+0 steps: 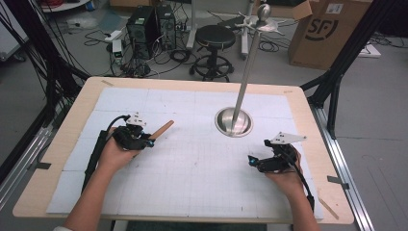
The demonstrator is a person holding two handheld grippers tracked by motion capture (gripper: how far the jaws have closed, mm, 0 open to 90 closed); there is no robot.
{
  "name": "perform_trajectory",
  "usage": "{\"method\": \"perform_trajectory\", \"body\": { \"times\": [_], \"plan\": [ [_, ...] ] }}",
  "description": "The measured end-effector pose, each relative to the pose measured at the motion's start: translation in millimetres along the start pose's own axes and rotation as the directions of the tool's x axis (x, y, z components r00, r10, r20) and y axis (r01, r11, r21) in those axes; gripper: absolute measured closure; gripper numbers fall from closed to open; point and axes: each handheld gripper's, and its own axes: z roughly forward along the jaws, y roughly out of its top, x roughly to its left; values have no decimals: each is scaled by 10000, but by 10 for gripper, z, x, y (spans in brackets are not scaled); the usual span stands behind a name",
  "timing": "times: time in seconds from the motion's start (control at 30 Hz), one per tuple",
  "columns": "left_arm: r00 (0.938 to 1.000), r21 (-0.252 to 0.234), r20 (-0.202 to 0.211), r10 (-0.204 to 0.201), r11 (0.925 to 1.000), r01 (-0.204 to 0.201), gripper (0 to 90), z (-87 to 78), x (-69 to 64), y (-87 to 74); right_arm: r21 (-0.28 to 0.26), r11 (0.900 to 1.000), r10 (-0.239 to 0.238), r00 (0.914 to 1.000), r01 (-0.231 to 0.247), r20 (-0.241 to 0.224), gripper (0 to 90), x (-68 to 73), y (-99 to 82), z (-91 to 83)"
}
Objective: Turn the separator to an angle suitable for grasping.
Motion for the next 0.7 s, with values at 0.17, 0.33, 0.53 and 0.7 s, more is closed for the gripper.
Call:
{"method": "perform_trajectory", "body": {
  "times": [0.17,0.33,0.53,0.7],
  "plan": [
    [9995,-744,309,73,9972,-49,703,-104,-10,38,-43,10000,5,10000,-5,6,33,0,2,-3],
    [9986,-1175,532,-18,9930,81,704,-154,8,36,-55,10000,16,10000,-16,7,33,-1,1,-5],
    [9981,-1622,608,-56,9866,154,703,-217,22,34,-45,10000,-11,10000,11,-14,33,-1,1,-3],
    [9979,-1884,652,-56,9819,178,703,-252,37,31,-103,9999,51,10000,-51,-2,33,-2,4,-15]
  ]
}}
